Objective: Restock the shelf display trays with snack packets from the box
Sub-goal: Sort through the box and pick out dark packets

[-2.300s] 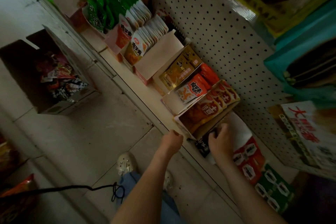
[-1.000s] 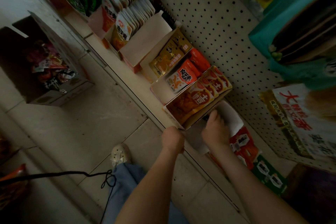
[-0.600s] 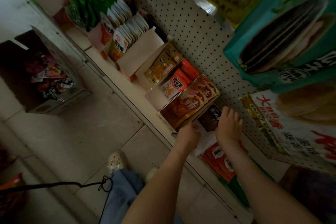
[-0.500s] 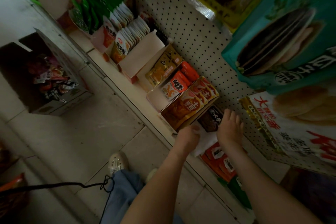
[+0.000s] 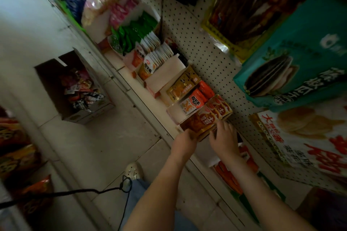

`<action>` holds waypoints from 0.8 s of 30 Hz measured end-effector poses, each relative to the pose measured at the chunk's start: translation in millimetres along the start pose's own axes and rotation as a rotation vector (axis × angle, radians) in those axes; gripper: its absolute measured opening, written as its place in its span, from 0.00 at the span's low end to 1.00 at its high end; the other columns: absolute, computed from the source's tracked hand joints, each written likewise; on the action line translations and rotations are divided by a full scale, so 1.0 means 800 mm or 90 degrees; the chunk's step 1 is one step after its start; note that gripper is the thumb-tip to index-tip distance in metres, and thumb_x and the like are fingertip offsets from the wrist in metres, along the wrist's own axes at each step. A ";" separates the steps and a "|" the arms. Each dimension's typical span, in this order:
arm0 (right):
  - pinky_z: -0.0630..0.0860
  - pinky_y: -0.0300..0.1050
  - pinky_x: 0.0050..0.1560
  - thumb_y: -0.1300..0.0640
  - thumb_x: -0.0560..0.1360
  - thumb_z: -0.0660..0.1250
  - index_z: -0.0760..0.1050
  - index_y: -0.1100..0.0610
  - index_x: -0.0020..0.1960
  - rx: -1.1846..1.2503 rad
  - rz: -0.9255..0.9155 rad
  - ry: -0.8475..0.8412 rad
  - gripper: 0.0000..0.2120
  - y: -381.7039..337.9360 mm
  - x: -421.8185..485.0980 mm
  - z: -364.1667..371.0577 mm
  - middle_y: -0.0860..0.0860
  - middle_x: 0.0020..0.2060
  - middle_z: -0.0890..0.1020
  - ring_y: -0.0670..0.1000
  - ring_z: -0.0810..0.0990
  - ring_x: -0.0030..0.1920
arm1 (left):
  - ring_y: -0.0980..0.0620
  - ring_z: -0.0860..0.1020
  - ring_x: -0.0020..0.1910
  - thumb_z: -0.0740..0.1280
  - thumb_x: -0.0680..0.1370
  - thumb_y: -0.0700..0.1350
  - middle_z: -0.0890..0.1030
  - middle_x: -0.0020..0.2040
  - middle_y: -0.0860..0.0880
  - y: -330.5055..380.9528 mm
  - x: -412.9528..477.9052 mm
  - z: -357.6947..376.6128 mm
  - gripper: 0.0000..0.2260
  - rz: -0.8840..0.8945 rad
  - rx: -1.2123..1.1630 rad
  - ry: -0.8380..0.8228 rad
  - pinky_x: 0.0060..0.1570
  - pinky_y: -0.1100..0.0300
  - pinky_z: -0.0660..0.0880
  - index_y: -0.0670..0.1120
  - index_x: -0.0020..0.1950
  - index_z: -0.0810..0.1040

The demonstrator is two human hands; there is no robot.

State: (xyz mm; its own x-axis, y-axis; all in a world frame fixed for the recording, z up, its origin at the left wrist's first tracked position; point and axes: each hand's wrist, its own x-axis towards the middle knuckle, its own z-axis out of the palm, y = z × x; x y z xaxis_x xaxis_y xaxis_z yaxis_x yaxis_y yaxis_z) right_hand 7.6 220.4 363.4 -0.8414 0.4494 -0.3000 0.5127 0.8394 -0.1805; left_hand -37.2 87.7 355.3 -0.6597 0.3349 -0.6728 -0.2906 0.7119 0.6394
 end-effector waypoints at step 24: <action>0.71 0.44 0.58 0.59 0.78 0.61 0.74 0.54 0.59 0.091 -0.312 -0.251 0.11 -0.422 0.082 -0.009 0.50 0.55 0.76 0.50 0.73 0.58 | 0.46 0.79 0.55 0.56 0.80 0.42 0.82 0.56 0.45 -0.121 -0.017 -0.383 0.14 -0.070 -0.055 0.137 0.51 0.58 0.74 0.46 0.58 0.80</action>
State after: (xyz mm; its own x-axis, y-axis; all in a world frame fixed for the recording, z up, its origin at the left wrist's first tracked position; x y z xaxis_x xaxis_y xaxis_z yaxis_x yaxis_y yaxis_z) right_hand -221.7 -31.1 411.4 -0.8715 -0.1454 -0.4684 0.1249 0.8578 -0.4986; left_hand -212.2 -174.8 416.9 -0.7504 0.1125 -0.6513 -0.4209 0.6784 0.6021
